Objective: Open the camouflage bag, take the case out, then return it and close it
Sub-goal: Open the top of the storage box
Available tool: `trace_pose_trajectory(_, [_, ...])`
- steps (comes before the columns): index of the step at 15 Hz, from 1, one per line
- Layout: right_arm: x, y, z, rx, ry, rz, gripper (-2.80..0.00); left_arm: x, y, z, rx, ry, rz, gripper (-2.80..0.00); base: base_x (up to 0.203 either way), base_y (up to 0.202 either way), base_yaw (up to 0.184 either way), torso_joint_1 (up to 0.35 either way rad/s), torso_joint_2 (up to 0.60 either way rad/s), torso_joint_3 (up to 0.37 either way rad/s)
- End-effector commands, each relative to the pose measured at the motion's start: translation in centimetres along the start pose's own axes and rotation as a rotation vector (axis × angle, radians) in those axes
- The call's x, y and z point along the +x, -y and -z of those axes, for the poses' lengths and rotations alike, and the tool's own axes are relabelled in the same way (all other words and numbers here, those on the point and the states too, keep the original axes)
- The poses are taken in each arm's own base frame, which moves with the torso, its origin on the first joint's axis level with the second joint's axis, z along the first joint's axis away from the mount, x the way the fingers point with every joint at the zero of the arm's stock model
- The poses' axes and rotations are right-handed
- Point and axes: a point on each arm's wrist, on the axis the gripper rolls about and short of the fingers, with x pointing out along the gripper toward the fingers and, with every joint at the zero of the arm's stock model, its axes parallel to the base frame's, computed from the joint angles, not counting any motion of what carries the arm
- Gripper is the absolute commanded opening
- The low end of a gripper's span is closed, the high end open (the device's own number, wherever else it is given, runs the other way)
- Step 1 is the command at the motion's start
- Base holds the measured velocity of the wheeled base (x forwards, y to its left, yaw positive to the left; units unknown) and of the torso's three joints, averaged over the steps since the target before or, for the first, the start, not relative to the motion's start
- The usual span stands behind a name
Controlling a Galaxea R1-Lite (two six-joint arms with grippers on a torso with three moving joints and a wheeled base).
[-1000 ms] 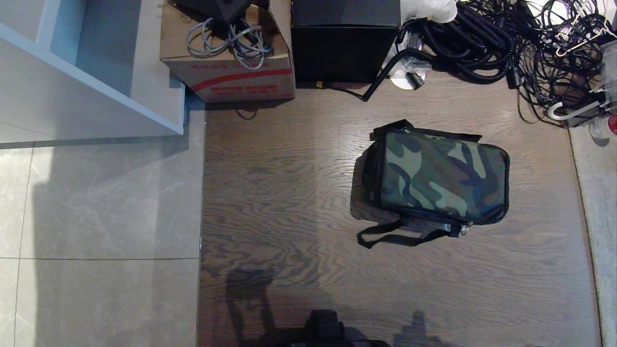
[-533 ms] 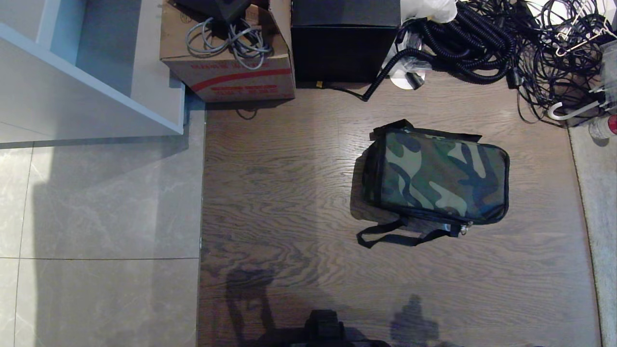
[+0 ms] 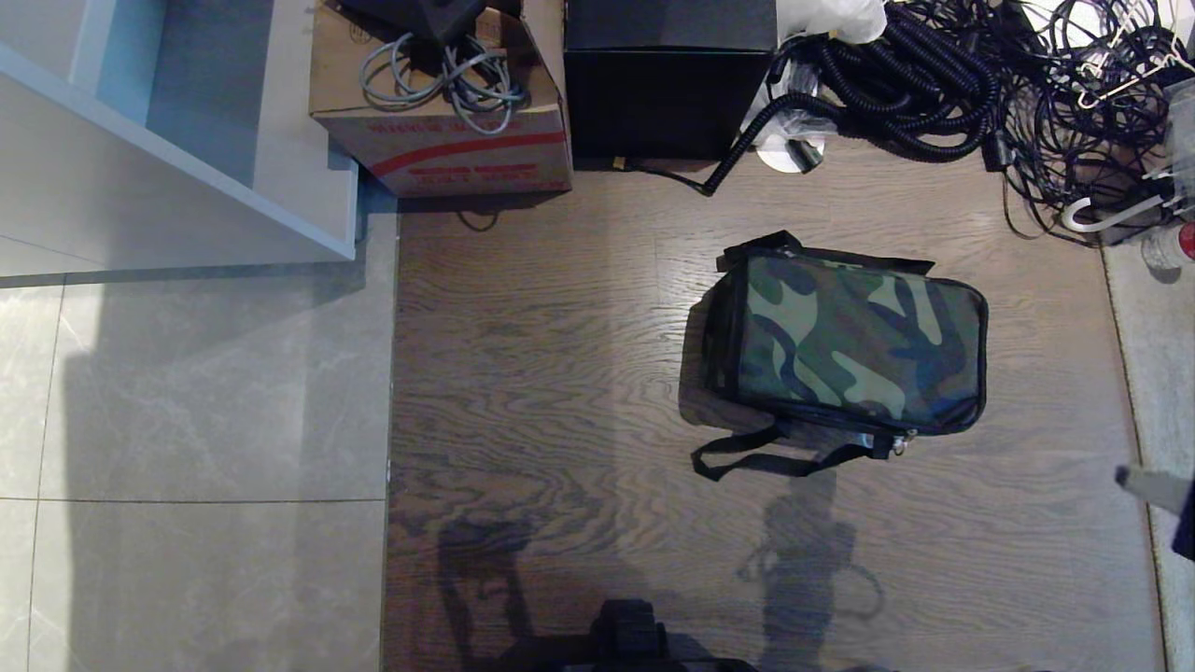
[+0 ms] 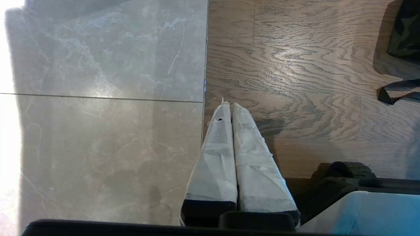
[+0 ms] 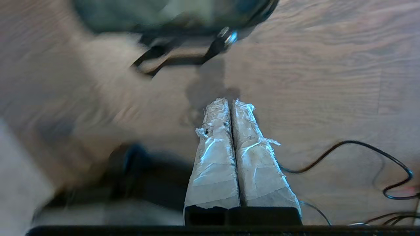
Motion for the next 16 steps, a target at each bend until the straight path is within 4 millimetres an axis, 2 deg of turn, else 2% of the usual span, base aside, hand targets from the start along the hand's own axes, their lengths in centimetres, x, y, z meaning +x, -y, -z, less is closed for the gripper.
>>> trace_pose_trajectory(1, [8.0,0.8,0.2,0.032,-0.088,0.094,-2.80,0.0,0.0,0.0,0.000,-0.001,0.000,-2.80,0.000,0.000,0.000,0.000,0.00,0.000])
trace_pose_trajectory(6, [17.7,4.2,1.5,0.050,0.068,0.274,-2.80,0.0,0.0,0.0,-0.001,-0.001,0.000,-2.80,0.000,0.000,0.000,0.000,0.00,0.000])
trace_pose_trajectory(10, [22.9,5.6,3.1,0.043,0.154,0.345,-2.80,0.0,0.0,0.0,-0.001,-0.001,0.000,-2.80,0.000,0.000,0.000,0.000,0.00,0.000])
trace_pose_trajectory(12, [25.4,5.4,3.3,0.077,0.216,0.322,-2.80,0.0,0.0,0.0,-0.001,-0.001,0.000,-2.80,0.000,0.000,0.000,0.000,0.00,0.000])
trace_pose_trajectory(13, [26.4,4.7,2.8,0.144,0.267,0.282,-2.80,0.0,0.0,0.0,-0.001,-0.001,0.000,-2.80,0.000,0.000,0.000,0.000,0.00,0.000])
trace_pose_trajectory(16, [27.7,3.0,2.9,0.289,0.315,0.191,-2.80,0.0,0.0,0.0,-0.001,-0.001,0.000,-2.80,0.000,0.000,0.000,0.000,0.00,0.000])
